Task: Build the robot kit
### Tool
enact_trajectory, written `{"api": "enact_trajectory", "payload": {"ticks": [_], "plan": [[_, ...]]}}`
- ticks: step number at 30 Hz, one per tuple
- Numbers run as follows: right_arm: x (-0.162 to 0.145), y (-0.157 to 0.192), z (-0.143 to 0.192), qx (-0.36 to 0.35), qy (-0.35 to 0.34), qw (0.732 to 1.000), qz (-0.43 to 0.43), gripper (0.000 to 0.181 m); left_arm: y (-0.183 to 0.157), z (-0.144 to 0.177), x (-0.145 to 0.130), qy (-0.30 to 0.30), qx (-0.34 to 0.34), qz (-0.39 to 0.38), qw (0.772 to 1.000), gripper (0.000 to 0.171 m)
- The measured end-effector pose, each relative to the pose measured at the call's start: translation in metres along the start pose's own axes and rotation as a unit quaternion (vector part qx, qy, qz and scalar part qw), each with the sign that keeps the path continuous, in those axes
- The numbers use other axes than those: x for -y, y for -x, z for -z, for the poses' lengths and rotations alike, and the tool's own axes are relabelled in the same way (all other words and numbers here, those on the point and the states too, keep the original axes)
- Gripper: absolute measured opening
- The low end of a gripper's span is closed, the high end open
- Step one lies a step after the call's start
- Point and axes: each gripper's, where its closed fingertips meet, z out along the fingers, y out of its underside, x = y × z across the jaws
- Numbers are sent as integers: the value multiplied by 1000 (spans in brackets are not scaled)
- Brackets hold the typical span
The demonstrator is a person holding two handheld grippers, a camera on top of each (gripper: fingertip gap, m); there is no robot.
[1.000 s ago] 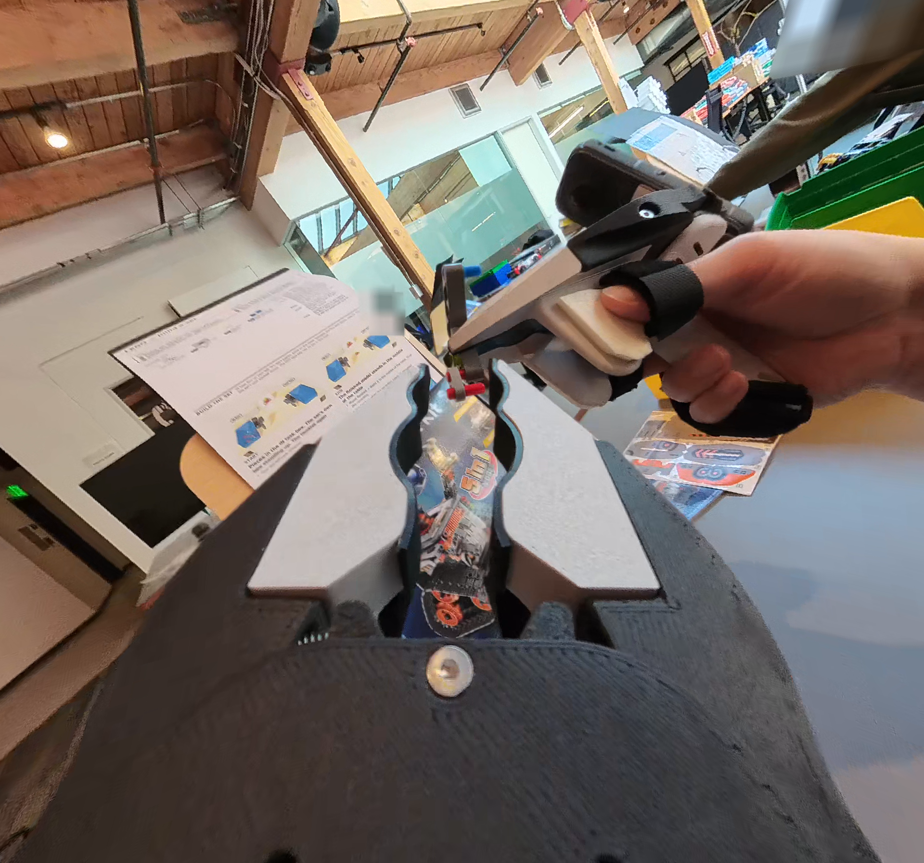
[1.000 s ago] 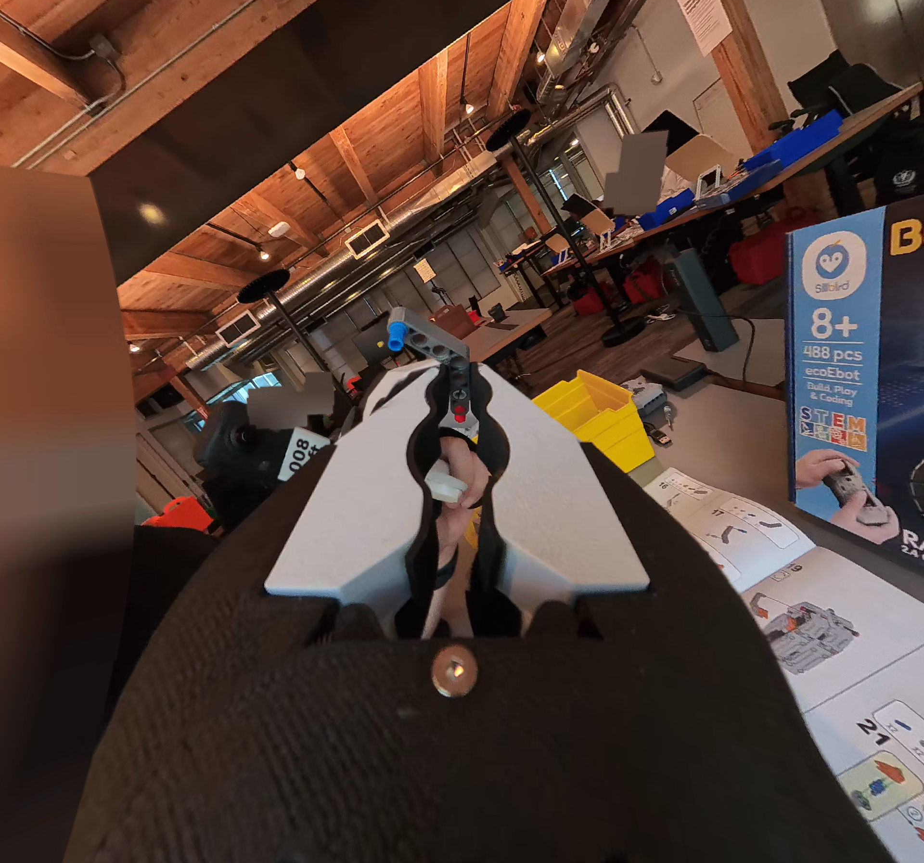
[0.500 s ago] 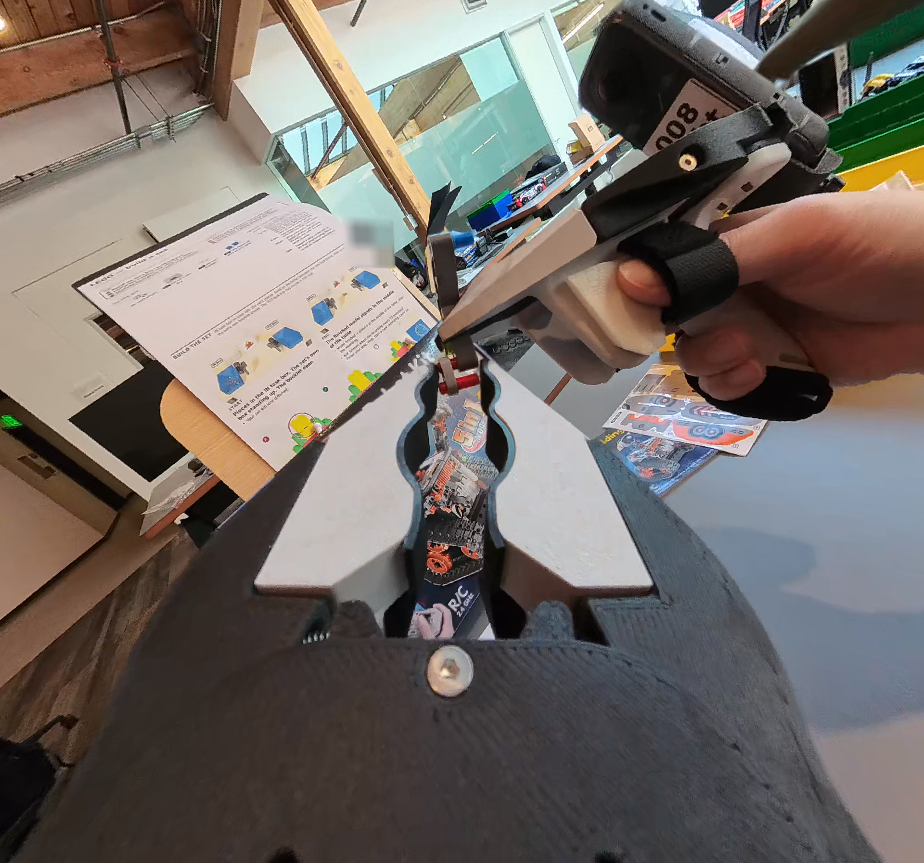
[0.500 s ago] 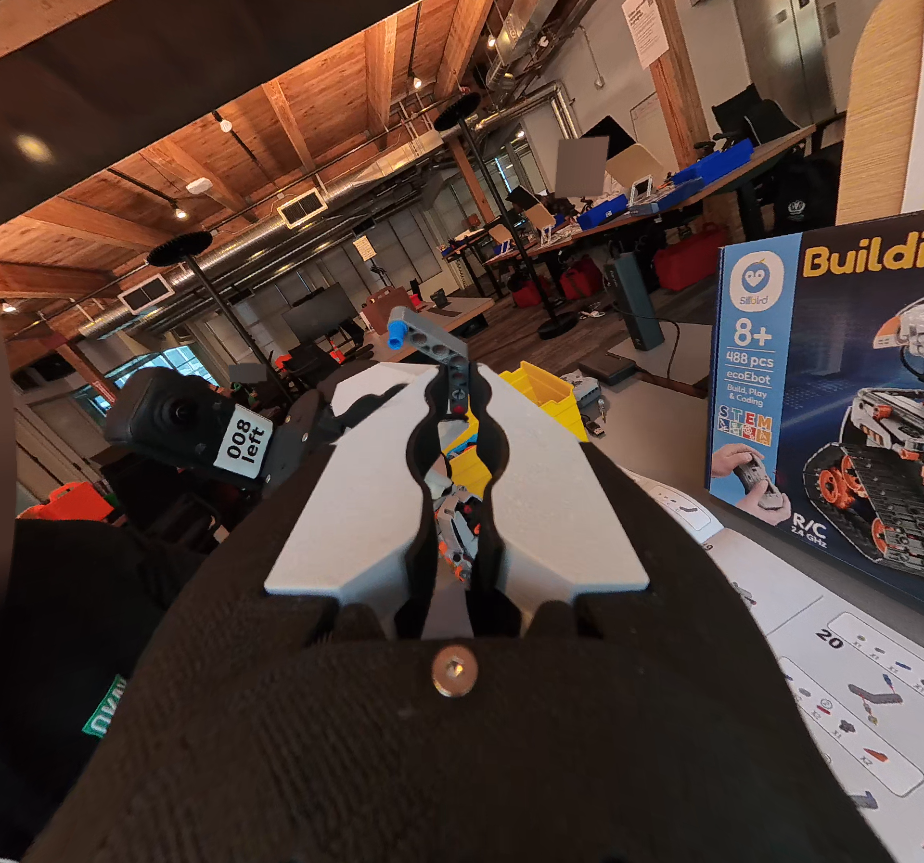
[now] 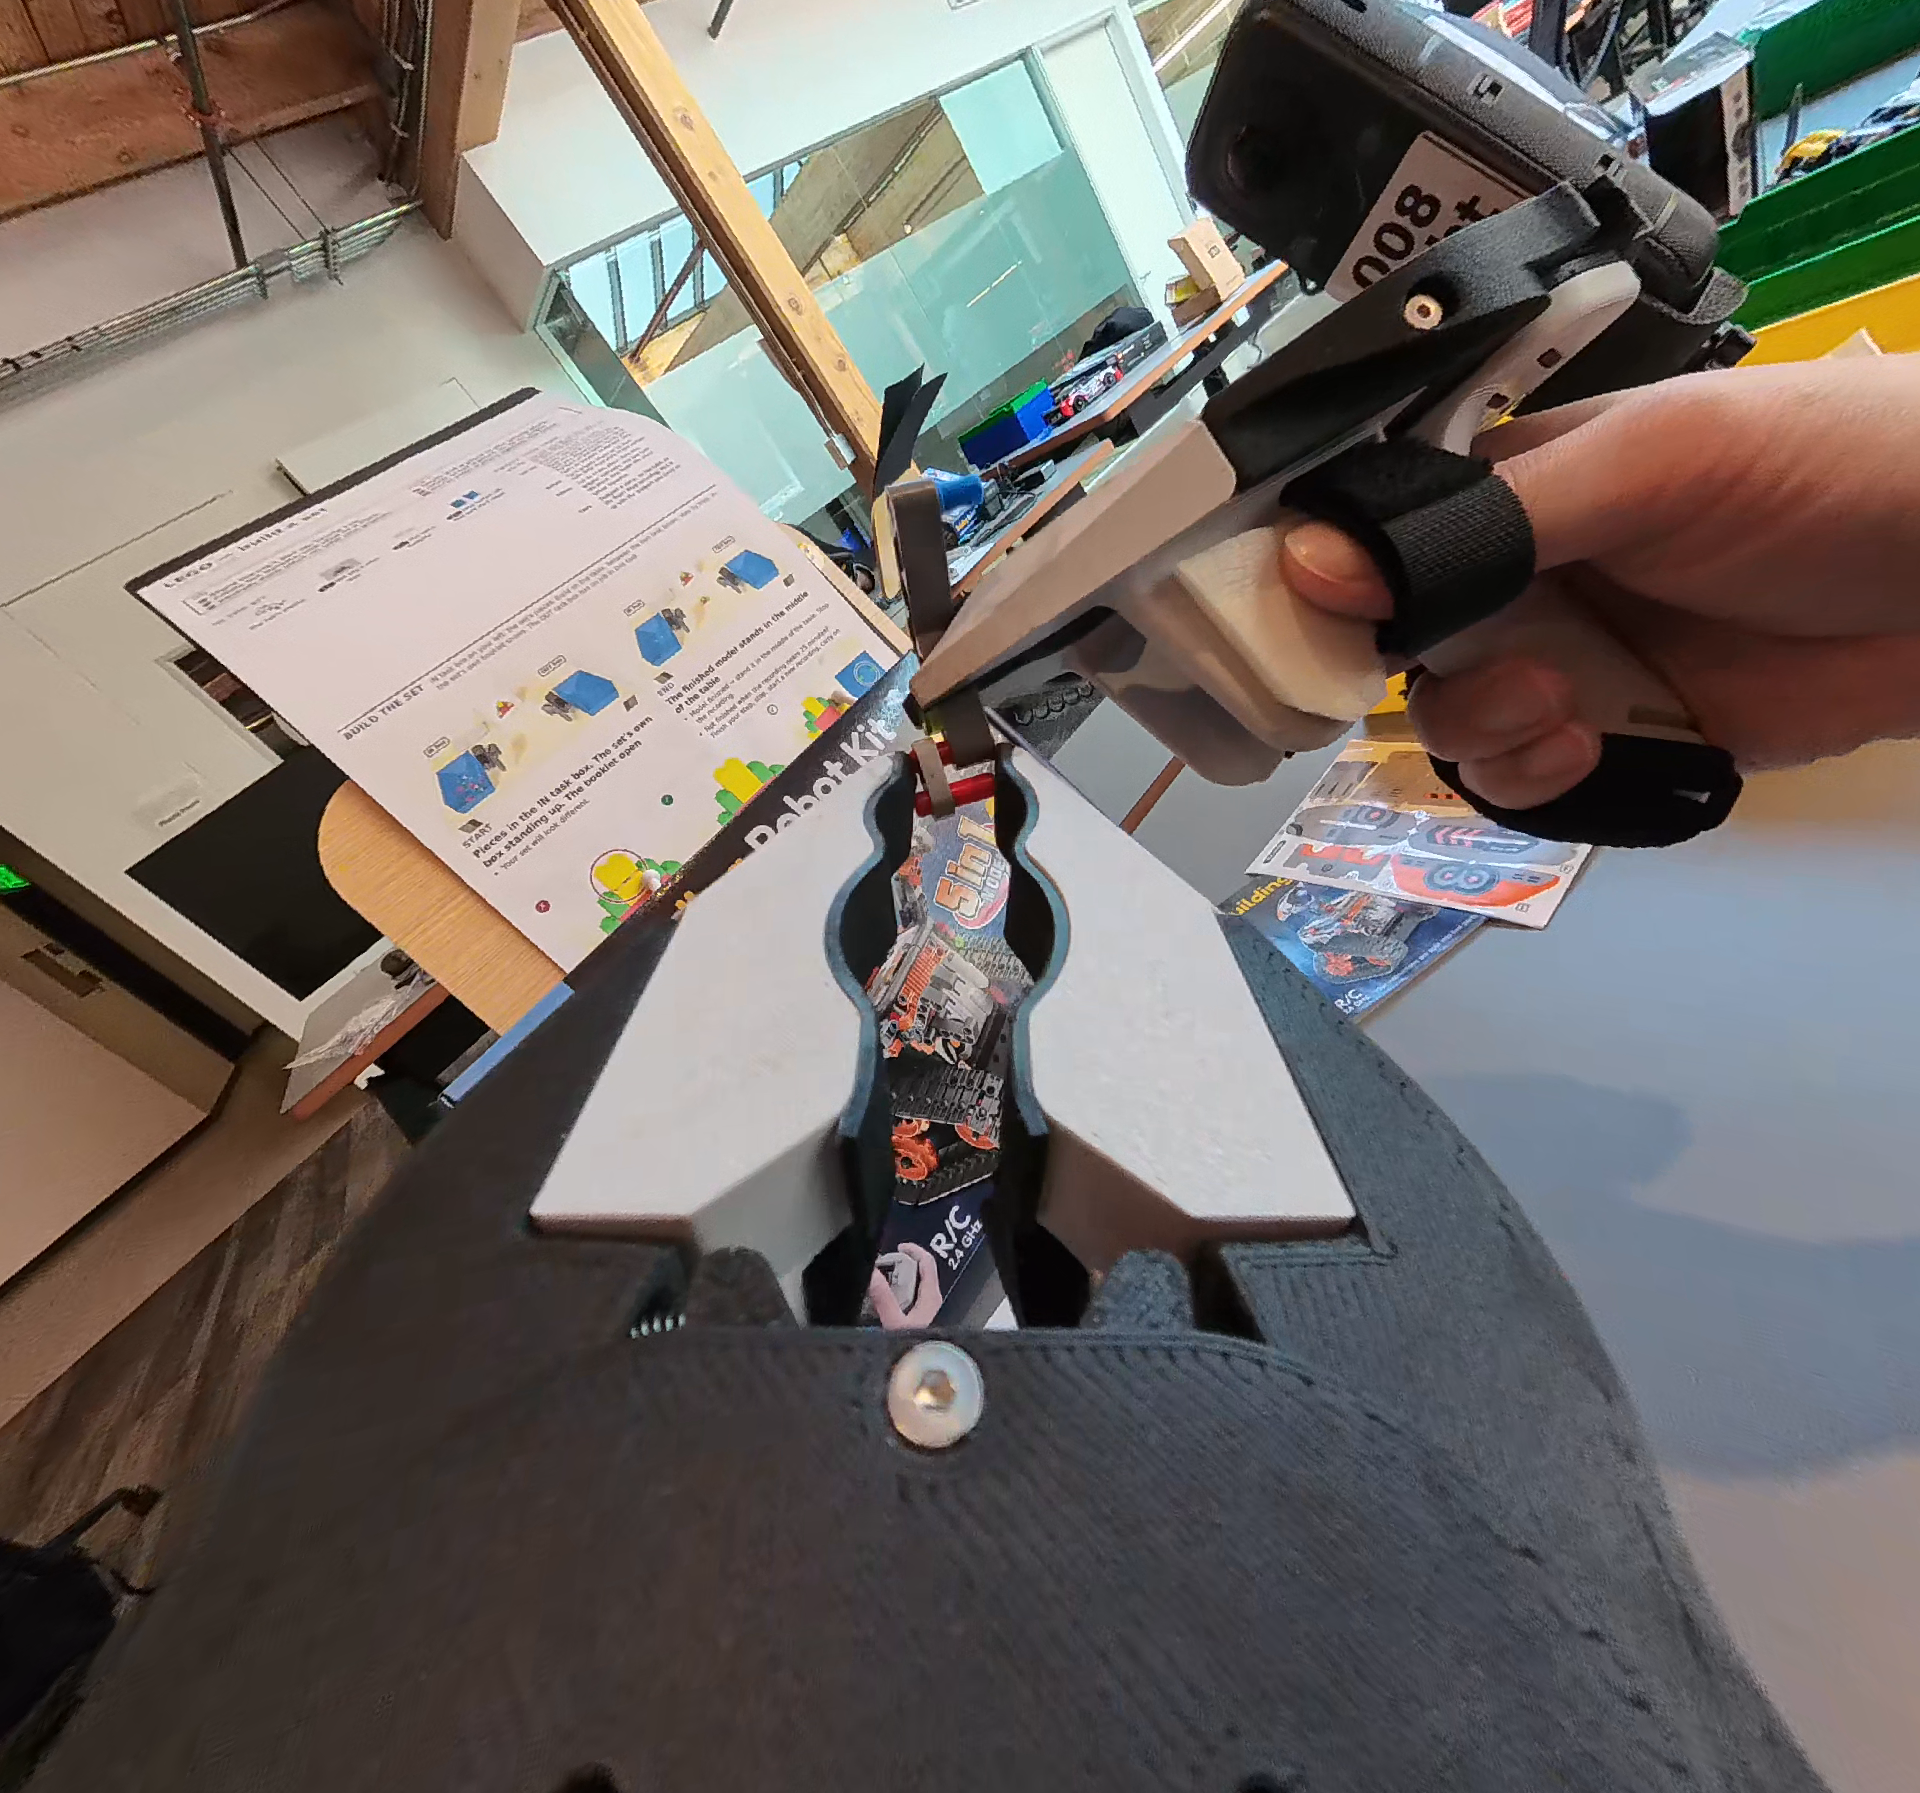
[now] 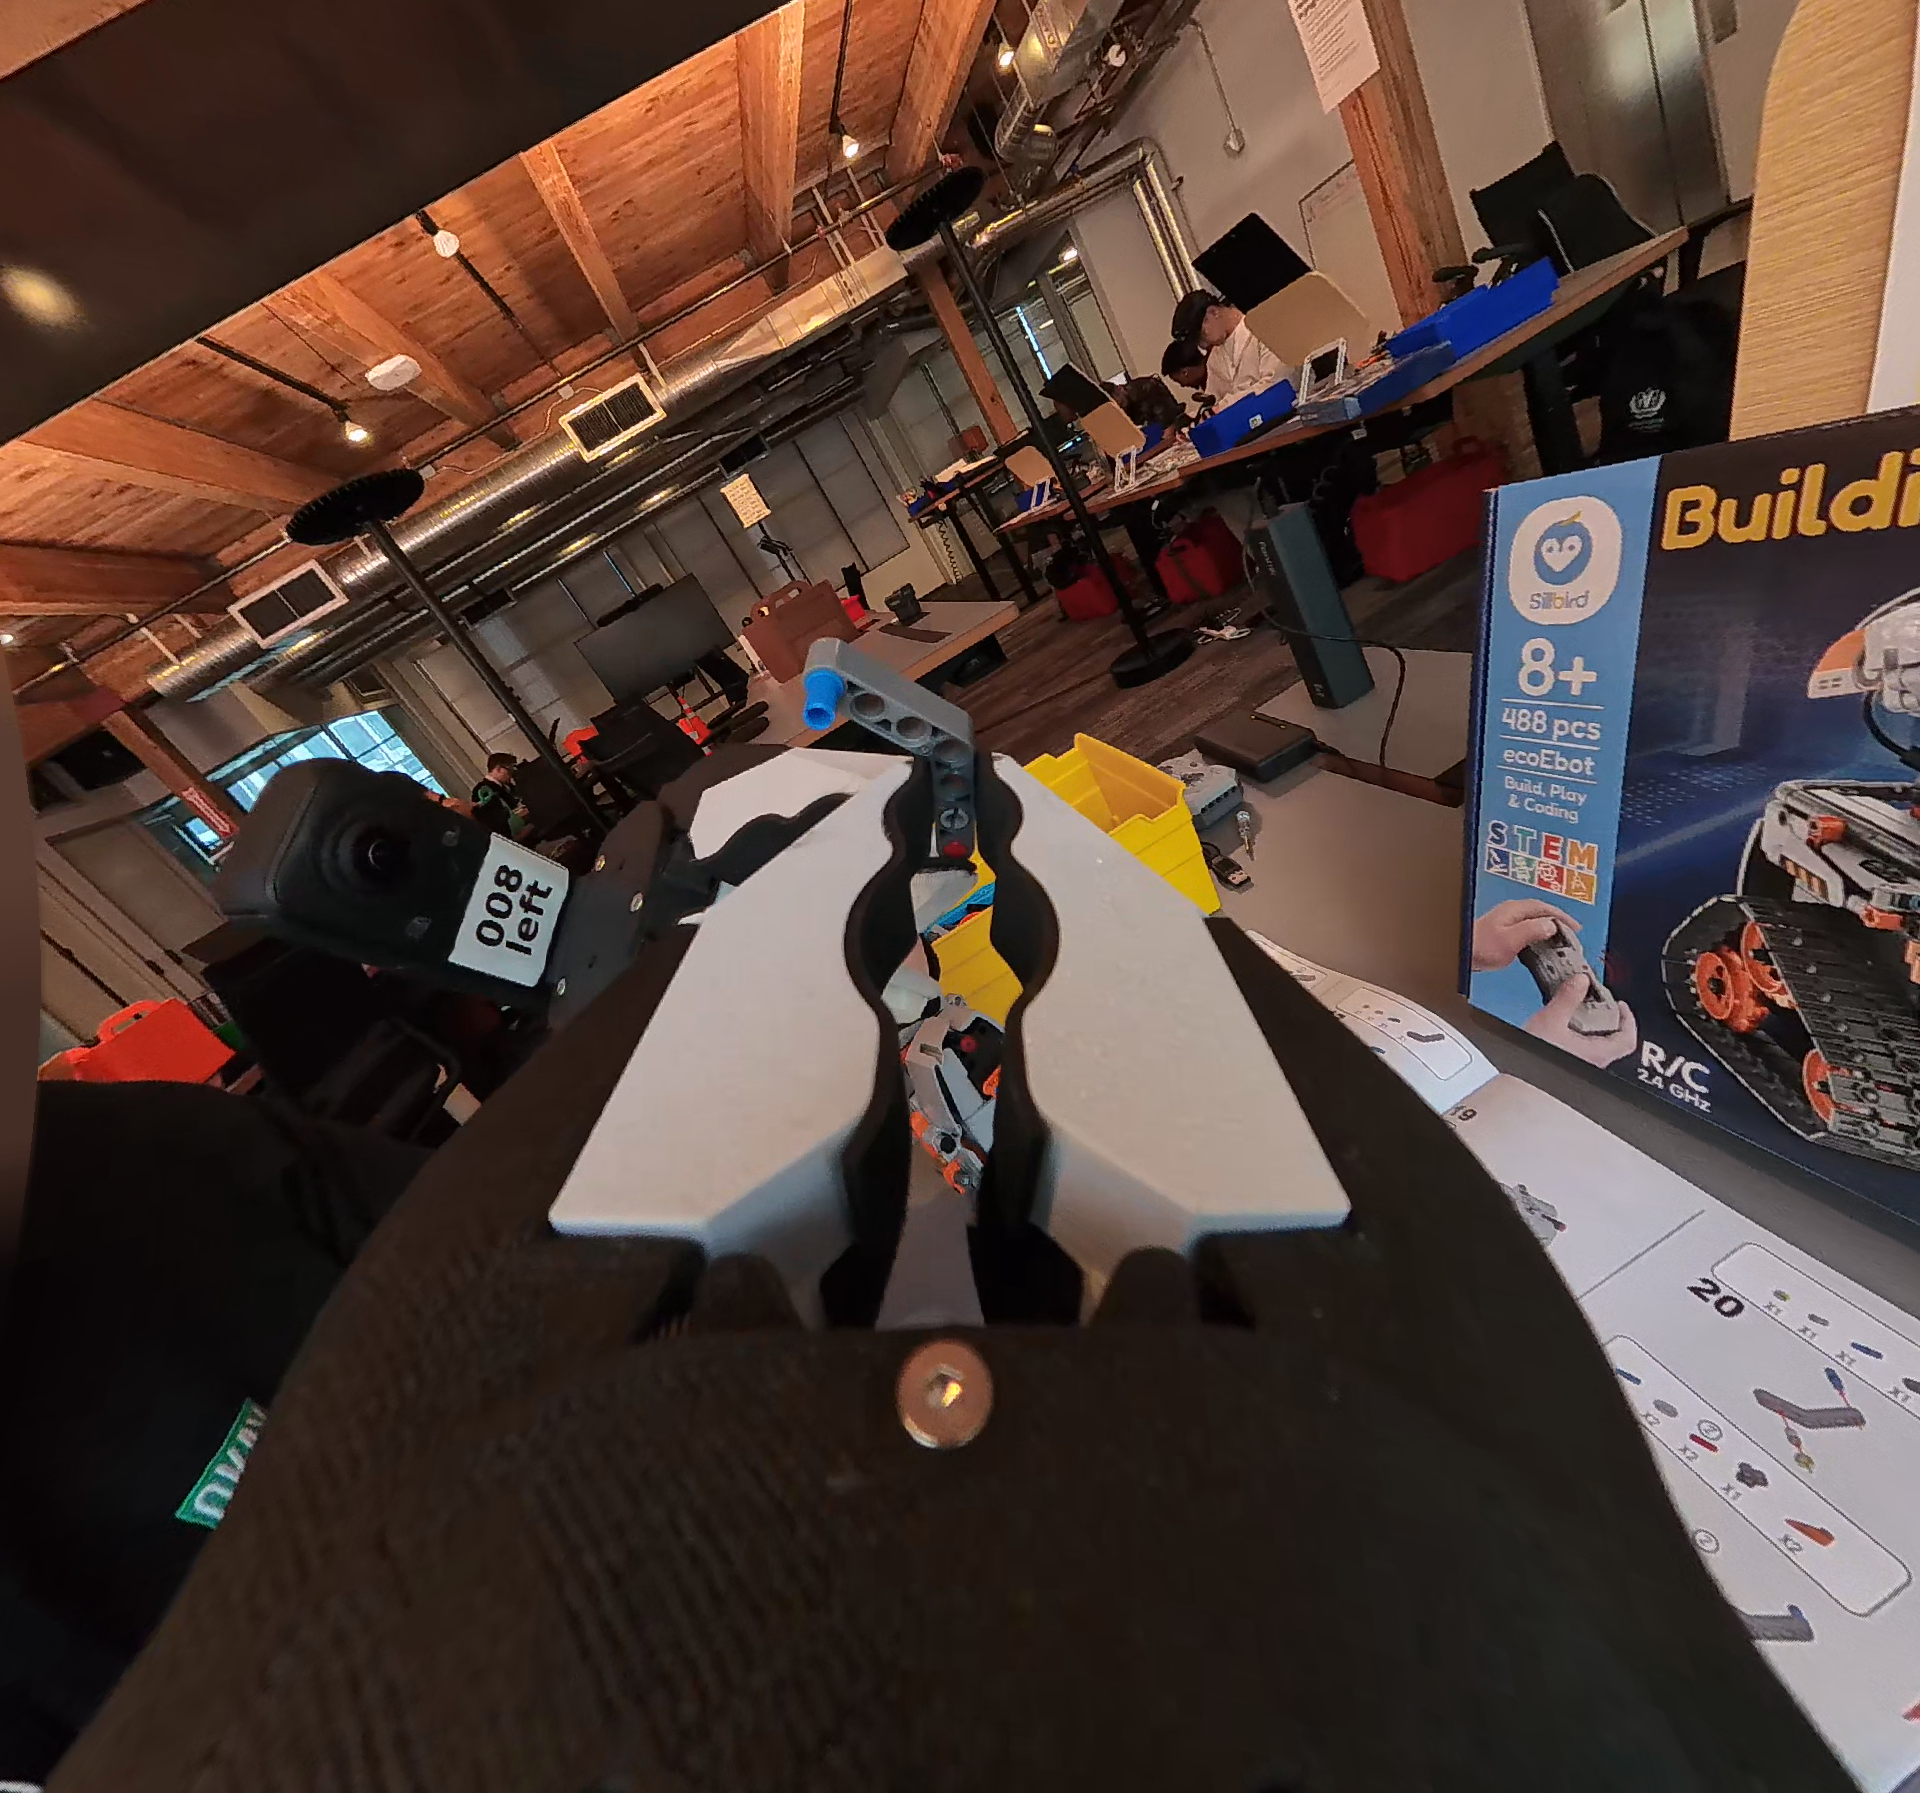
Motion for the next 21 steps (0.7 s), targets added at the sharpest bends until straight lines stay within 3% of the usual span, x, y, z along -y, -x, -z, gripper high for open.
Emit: {"api": "enact_trajectory", "payload": {"ticks": [10,14,16,18,19,21], "plan": [[-2,-4,0,2,2,1000,-11,7,-1,-1,-3,6,-10,7,1000,14],[-1,-3,6,26,21,999,-27,7,-5,0,0,-5,-75,85,993,14],[-1,-3,10,44,31,998,-36,7,-3,5,2,-5,-134,188,973,22],[4,8,16,95,27,994,-46,7,1,13,2,-8,-201,290,936,26],[8,17,20,131,21,990,-51,7,5,18,6,-23,-233,343,910,22],[11,34,26,194,17,980,-45,7,7,30,21,-72,-318,447,833,13]]}}
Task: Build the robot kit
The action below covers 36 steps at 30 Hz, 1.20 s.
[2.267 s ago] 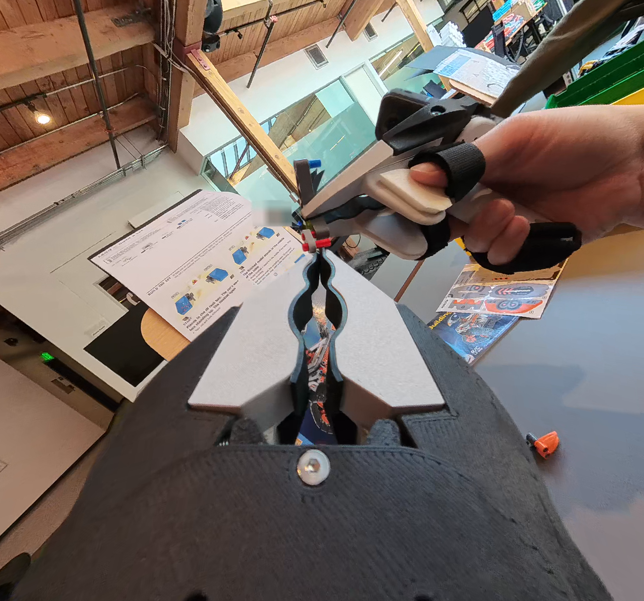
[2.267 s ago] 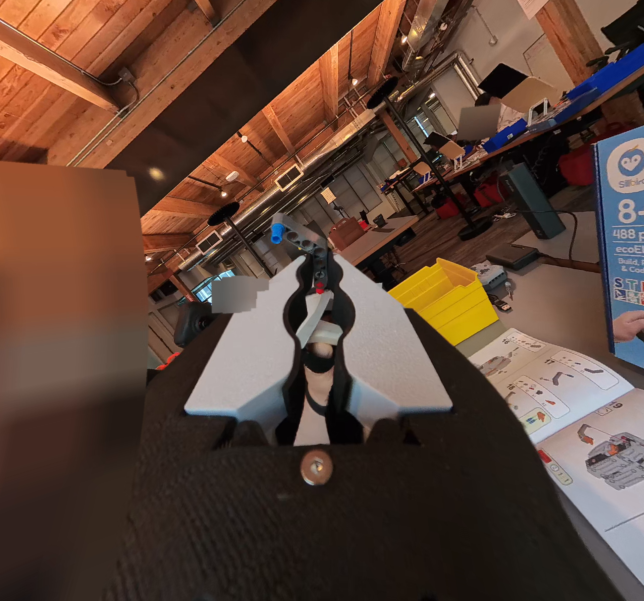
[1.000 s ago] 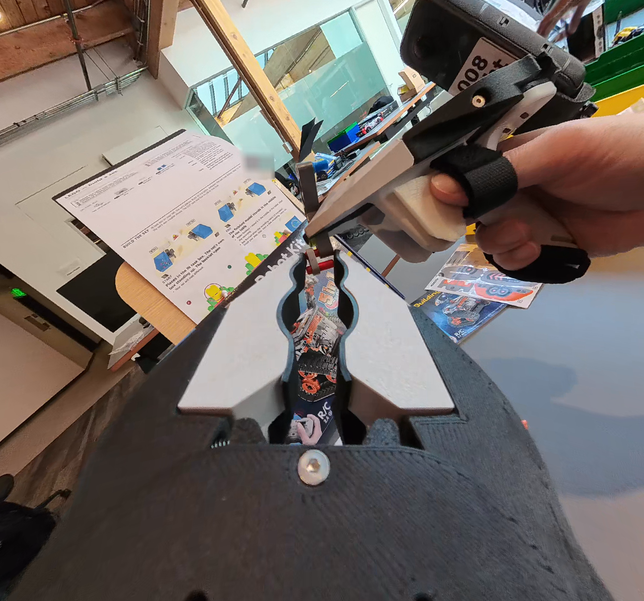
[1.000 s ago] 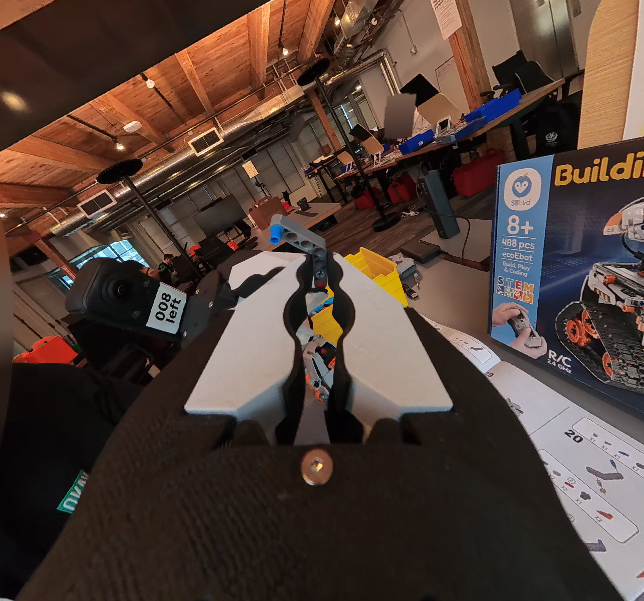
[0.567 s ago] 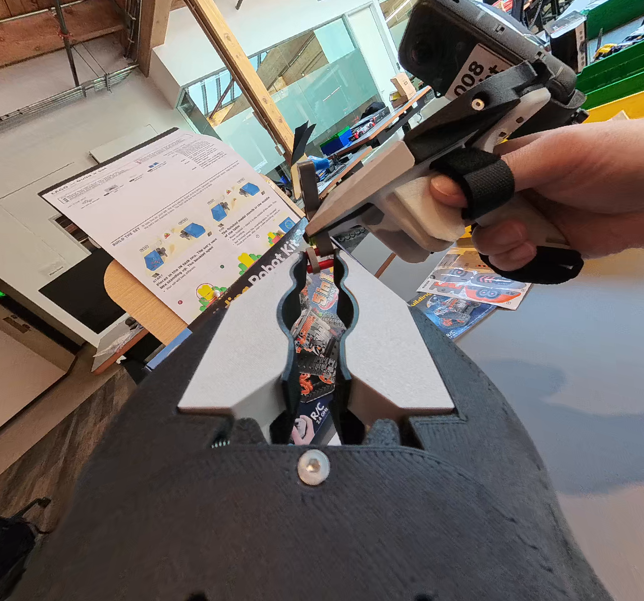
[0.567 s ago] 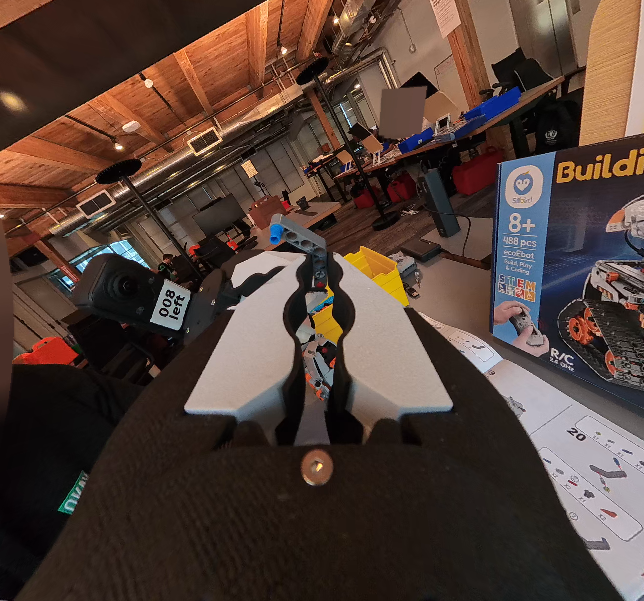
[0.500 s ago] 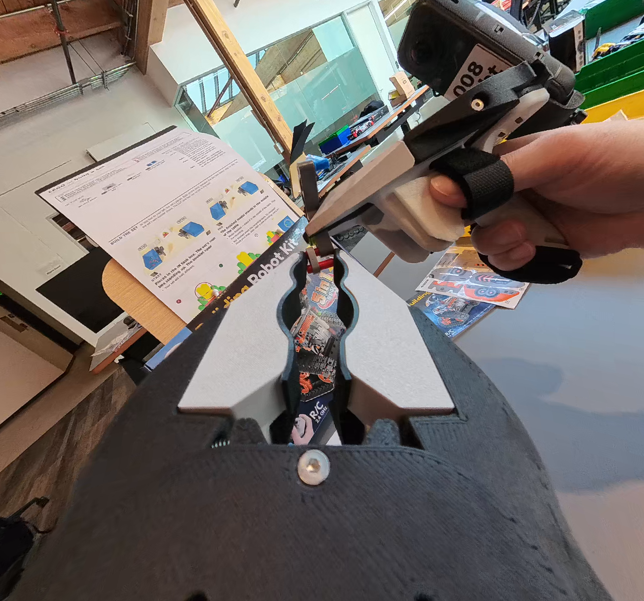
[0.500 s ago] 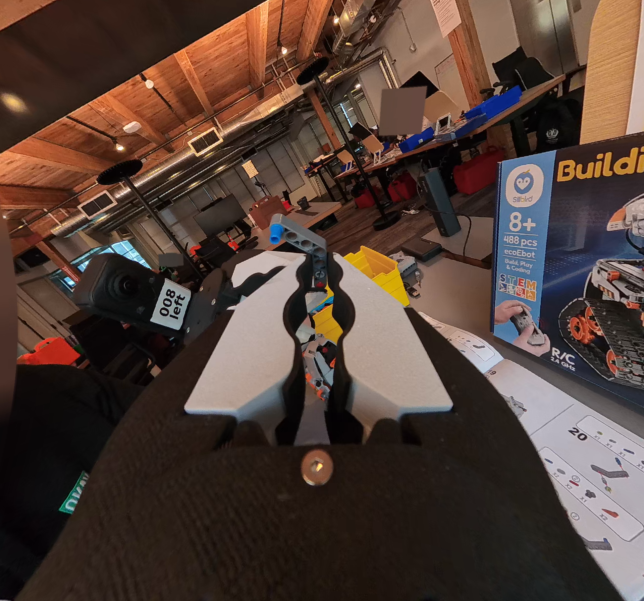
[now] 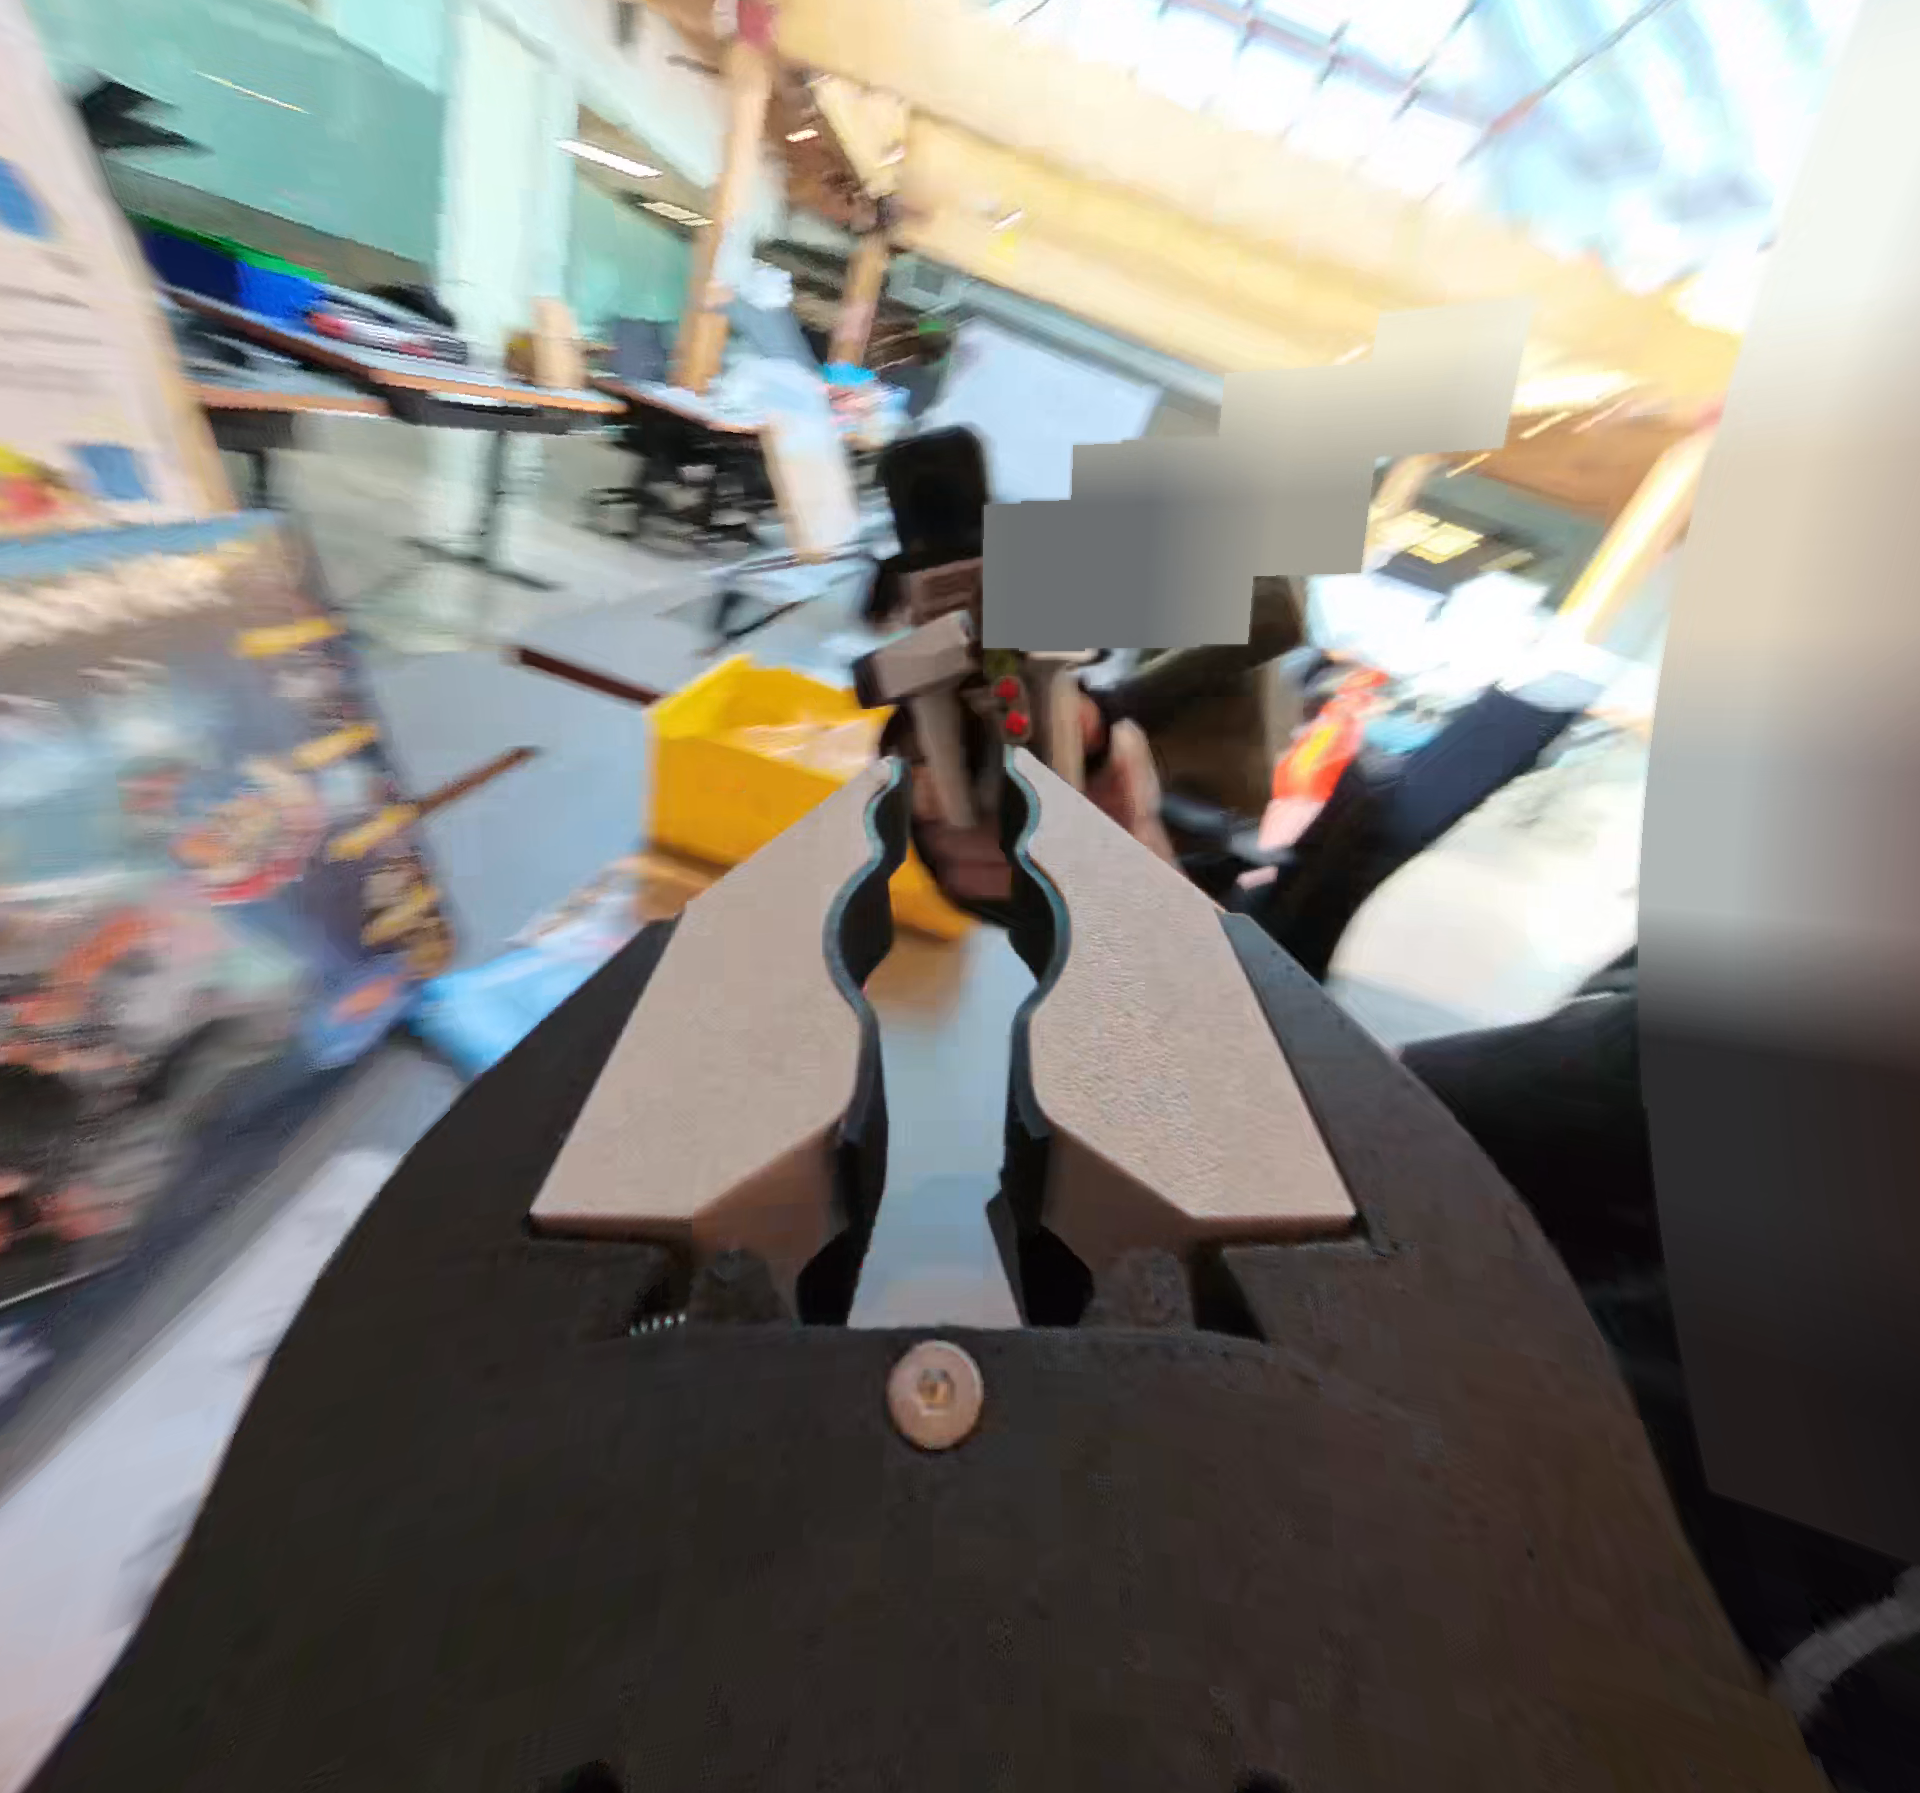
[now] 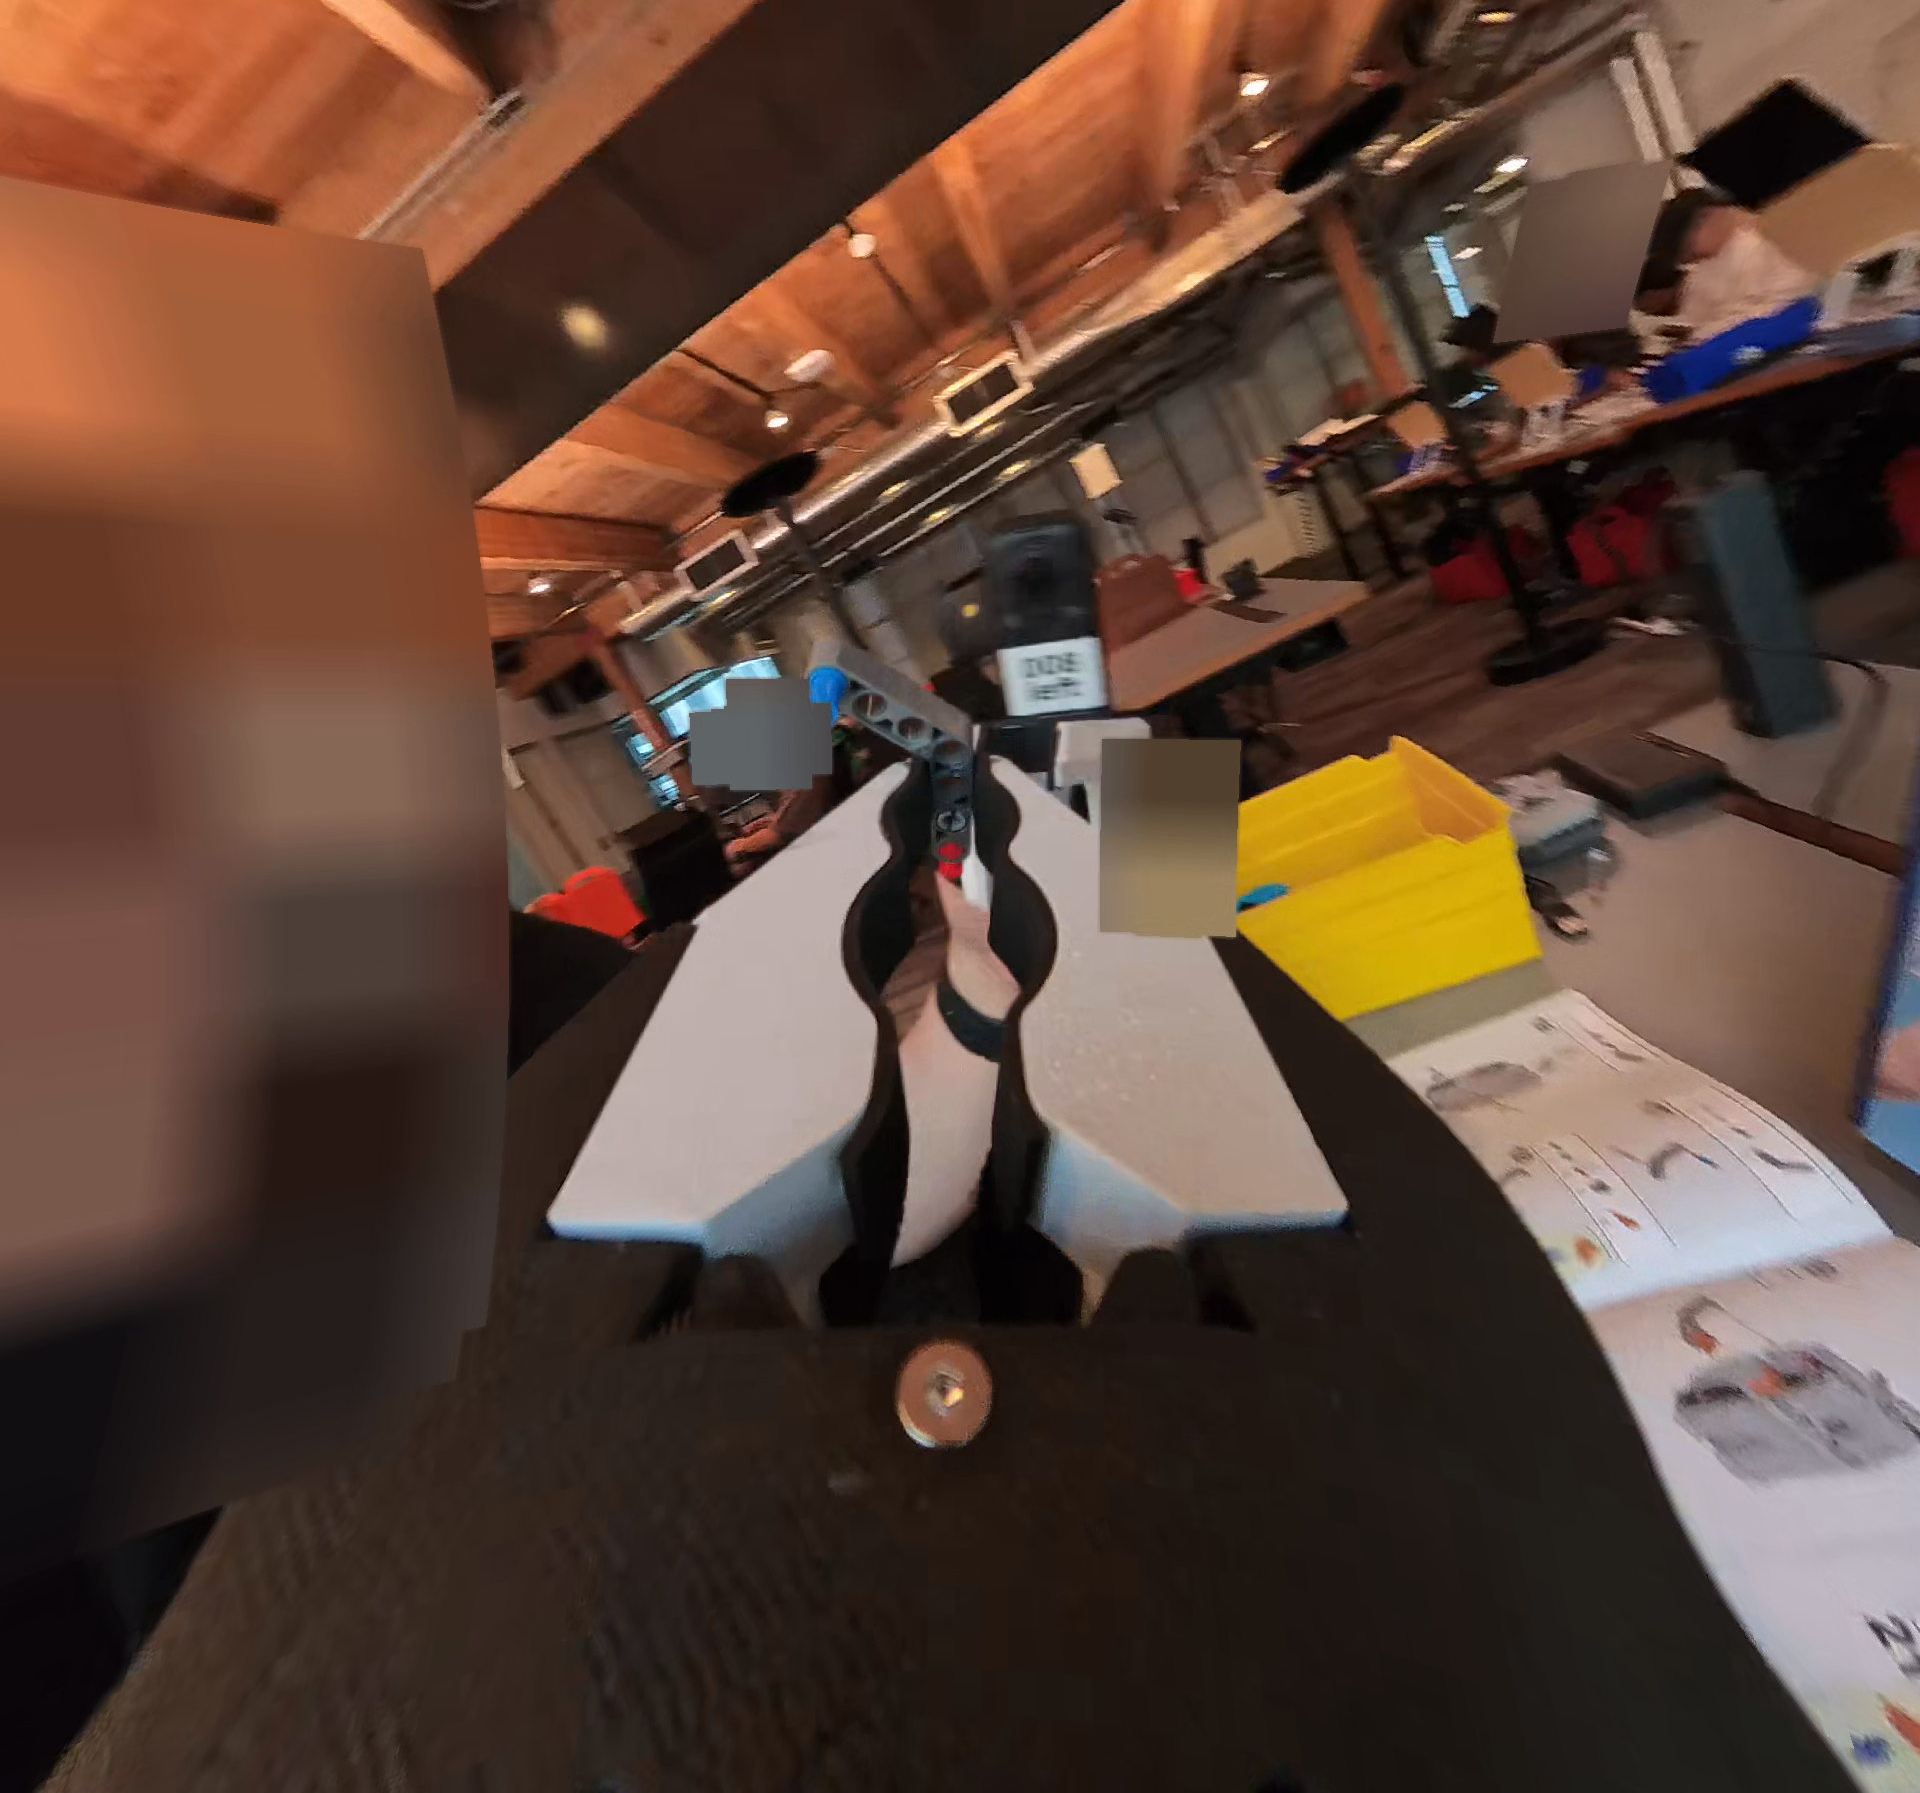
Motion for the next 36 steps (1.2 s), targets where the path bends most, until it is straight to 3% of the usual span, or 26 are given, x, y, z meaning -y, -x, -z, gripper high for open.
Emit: {"api": "enact_trajectory", "payload": {"ticks": [3,8,13,18,21,23,30,32,34,36], "plan": [[-3,11,-2,42,8,999,12,7,-13,-1,7,-33,-93,97,990,14],[-6,7,-3,55,7,998,-21,7,-16,-15,-6,0,-44,7,999,14],[-11,8,-6,62,20,998,-23,7,-24,-12,-6,8,-77,47,996,16],[-28,0,-10,19,78,997,-18,7,-20,-14,-15,37,-63,44,996,25],[-42,1,-13,7,128,992,-12,8,-13,-18,-36,96,-51,60,992,28],[-51,-5,-10,-16,159,987,-16,8,-19,-19,-47,125,-78,78,986,10],[-65,-19,7,-73,222,972,-17,8,-10,-26,-72,180,-71,101,976,6],[-48,-25,3,-94,181,979,29,13,-3,-28,-67,161,-60,102,980,5],[-14,-26,-1,-129,98,979,123,43,3,-29,-53,116,-54,119,985,6],[14,-14,3,-169,35,945,276,30,12,-25,-24,20,-44,140,989,5]]}}
